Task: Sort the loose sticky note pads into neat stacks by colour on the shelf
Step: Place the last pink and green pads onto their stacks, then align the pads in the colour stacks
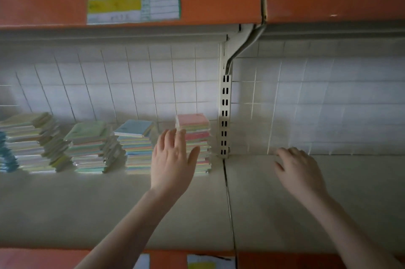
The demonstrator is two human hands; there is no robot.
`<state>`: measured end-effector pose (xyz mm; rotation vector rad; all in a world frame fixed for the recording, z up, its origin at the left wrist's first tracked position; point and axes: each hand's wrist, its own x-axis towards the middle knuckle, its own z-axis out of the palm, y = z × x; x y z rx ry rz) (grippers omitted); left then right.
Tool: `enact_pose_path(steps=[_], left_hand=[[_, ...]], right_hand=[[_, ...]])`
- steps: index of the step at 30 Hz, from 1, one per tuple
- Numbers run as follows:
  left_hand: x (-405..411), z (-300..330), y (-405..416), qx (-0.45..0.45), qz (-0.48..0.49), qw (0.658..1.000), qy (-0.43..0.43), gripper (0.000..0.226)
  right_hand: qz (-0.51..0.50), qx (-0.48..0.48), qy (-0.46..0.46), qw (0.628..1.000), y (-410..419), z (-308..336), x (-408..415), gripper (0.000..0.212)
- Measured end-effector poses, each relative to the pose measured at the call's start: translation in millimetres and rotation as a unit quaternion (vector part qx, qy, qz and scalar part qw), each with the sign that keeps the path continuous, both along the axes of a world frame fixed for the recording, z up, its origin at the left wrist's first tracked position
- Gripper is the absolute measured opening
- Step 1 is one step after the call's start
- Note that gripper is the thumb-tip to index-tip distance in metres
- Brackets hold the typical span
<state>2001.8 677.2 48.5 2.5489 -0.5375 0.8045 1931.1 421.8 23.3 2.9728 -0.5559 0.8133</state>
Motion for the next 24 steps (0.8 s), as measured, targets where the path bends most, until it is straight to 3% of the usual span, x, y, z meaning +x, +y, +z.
enact_pose_path(steps=[12, 24], left_hand=[[-68, -44, -45, 0.078, -0.043, 0.987, 0.136, 0.067], [-166, -50, -231, 0.027, -0.057, 0.980, 0.187, 0.068]], right_hand=[[-0.106, 0.009, 0.025, 0.994, -49, -32, -107, 0.037], [-0.144, 0.027, 0.041, 0.988, -236, -32, -220, 0.038]])
